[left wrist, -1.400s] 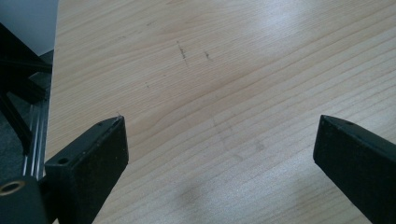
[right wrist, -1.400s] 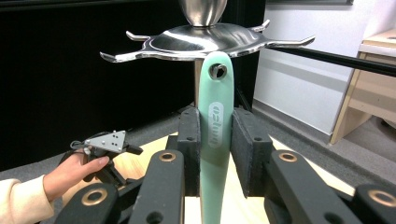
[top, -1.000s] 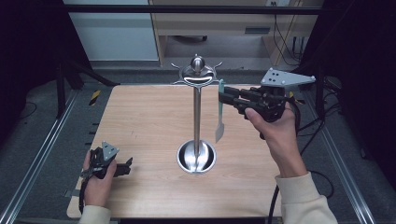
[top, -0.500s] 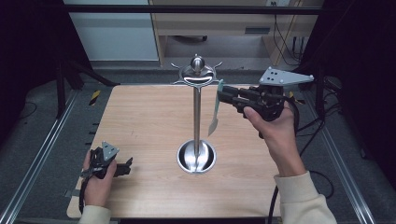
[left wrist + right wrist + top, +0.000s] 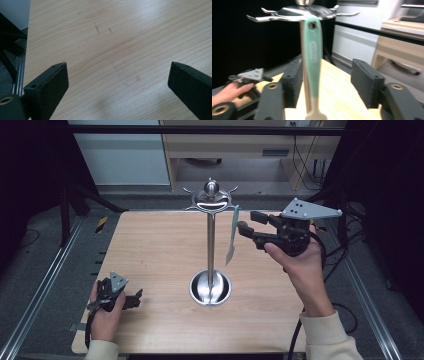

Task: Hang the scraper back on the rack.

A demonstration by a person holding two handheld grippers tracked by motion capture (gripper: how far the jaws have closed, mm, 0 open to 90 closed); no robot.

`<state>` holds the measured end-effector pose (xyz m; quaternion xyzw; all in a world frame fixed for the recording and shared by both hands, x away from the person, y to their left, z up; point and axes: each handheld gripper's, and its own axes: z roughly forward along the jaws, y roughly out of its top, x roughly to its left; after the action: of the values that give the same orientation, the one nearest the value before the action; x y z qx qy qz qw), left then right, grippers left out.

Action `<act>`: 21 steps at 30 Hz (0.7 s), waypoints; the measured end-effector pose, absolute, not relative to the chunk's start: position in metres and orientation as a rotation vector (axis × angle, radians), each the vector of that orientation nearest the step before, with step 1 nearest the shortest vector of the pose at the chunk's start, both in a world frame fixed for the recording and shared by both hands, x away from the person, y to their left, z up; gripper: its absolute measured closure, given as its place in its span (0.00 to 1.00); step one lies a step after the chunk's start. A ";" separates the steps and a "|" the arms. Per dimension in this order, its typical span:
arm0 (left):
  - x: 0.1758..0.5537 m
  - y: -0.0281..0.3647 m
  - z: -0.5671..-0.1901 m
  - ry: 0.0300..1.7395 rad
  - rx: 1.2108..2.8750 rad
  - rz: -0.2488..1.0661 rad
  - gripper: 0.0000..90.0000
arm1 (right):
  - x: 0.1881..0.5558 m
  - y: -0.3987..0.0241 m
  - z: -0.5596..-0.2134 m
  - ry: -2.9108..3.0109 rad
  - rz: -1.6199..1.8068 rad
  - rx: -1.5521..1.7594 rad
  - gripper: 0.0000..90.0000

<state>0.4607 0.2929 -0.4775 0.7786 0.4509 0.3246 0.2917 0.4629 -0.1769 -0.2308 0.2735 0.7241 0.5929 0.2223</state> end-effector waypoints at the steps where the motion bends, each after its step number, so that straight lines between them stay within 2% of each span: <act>1: 0.460 0.293 -0.477 1.203 2.075 0.866 0.03 | 0.462 -0.179 -0.233 1.983 1.620 0.770 0.40; 9: 0.460 0.293 -0.477 1.207 2.070 0.871 0.03 | 0.458 -0.197 -0.259 1.851 1.539 0.875 0.21; 21: 0.460 0.293 -0.478 1.202 2.079 0.871 0.03 | 0.448 -0.213 -0.329 1.850 1.415 0.984 0.09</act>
<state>0.4604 0.2926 -0.4776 0.7790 0.4504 0.3263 0.2894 0.4480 -0.2134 -0.3287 0.3711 0.6976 0.5335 0.3018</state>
